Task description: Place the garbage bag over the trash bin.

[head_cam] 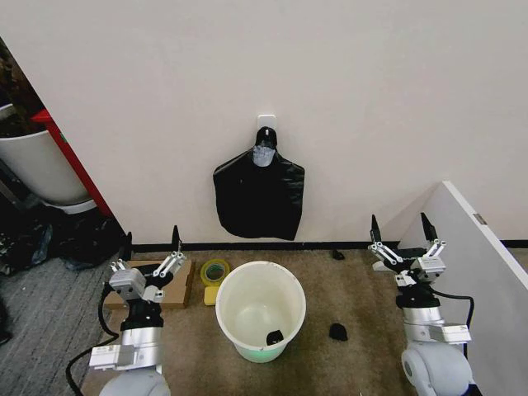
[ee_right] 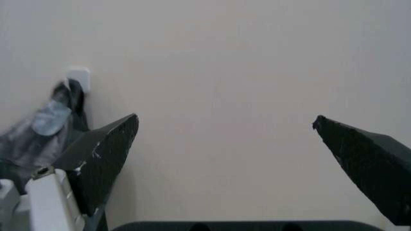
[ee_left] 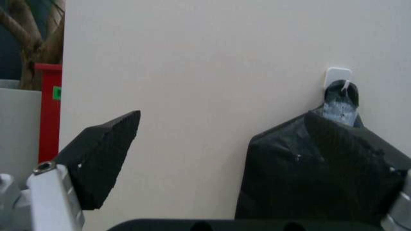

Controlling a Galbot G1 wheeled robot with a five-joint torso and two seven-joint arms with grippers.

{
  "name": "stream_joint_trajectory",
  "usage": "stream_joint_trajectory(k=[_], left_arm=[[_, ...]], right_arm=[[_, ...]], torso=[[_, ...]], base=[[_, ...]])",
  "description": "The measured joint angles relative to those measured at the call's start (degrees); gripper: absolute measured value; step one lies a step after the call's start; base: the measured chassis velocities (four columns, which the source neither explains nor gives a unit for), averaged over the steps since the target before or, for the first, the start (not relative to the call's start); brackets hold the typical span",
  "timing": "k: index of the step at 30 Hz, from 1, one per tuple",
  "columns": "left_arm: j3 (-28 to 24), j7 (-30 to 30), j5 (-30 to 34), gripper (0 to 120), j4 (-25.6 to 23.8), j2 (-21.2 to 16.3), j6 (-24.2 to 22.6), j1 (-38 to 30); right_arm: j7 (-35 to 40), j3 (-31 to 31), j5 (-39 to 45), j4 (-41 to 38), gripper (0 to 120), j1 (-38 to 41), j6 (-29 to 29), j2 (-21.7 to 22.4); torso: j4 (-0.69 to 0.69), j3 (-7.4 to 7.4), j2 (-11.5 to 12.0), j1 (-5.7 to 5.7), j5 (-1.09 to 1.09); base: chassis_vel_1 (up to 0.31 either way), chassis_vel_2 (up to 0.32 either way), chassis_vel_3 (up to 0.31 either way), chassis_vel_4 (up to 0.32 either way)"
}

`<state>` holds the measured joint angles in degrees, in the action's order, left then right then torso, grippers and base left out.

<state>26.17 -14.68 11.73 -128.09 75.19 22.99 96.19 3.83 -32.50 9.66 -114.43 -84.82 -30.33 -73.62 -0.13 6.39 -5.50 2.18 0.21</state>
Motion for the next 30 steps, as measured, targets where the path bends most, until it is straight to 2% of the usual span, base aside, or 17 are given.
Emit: stream_joint_trajectory(k=[6, 16, 20, 24, 25, 27, 28, 30], left_arm=[[0.0, 0.4, -1.2, 100, -0.1, 0.5, 1.0, 1.2], [0.7, 0.5, -1.3, 100, 0.1, 0.5, 1.7, 1.5], [1.0, 0.1, -1.1, 100, 2.3, 0.4, 2.4, 1.1], [0.5, 0.1, -1.1, 100, 3.4, 0.6, 2.5, 0.4], [0.6, 0.1, -1.1, 100, 3.6, 0.6, 2.5, 0.2], [1.2, -0.2, -1.1, 100, 3.9, 0.5, 2.5, 0.1], [1.4, -0.3, -1.0, 100, 3.9, 0.4, 2.5, 0.2], [1.5, -0.5, -0.9, 100, 3.9, 0.2, 2.4, 0.4]], right_arm=[[8.5, 6.6, -1.3, -2.1, 100, 0.6, 8.7, -0.6], [11.6, 12.8, 2.6, -2.4, 100, 3.9, 13.8, -1.0], [12.3, 15.7, 7.4, -1.3, 100, 6.5, 15.3, -0.6], [12.1, 16.1, 8.3, -0.7, 100, 8.0, 15.7, -0.5], [11.9, 16.8, 9.8, -0.6, 100, 8.7, 16.0, -0.4], [10.6, 20.5, 18.5, 0.2, 100, 13.6, 16.8, -1.1], [10.3, 22.8, 24.9, 0.6, 100, 17.1, 17.3, -2.5], [10.5, 25.7, 32.6, 1.2, 100, 21.8, 18.0, -4.8]], torso=[[-0.01, 0.00, 0.0, 0.00, 0.00], [0.01, 0.00, 0.0, 0.00, 0.01], [0.01, 0.00, 0.0, 0.00, -0.01], [-0.02, 0.00, 0.0, 0.00, 0.00], [-0.02, 0.00, 0.0, 0.00, -0.01], [-0.01, 0.00, 0.0, 0.00, -0.01], [0.00, 0.00, 0.0, 0.00, -0.01], [0.02, 0.01, 0.0, 0.01, -0.01]], base=[[0.000, 0.000, 0.000, 0.000], [0.000, 0.000, 0.000, 0.000], [0.000, 0.000, 0.000, 0.000], [0.000, 0.000, 0.000, 0.000], [0.000, 0.000, 0.000, 0.000], [0.000, 0.000, 0.000, 0.000], [0.000, 0.000, 0.000, 0.000], [0.000, 0.000, 0.000, 0.000]])
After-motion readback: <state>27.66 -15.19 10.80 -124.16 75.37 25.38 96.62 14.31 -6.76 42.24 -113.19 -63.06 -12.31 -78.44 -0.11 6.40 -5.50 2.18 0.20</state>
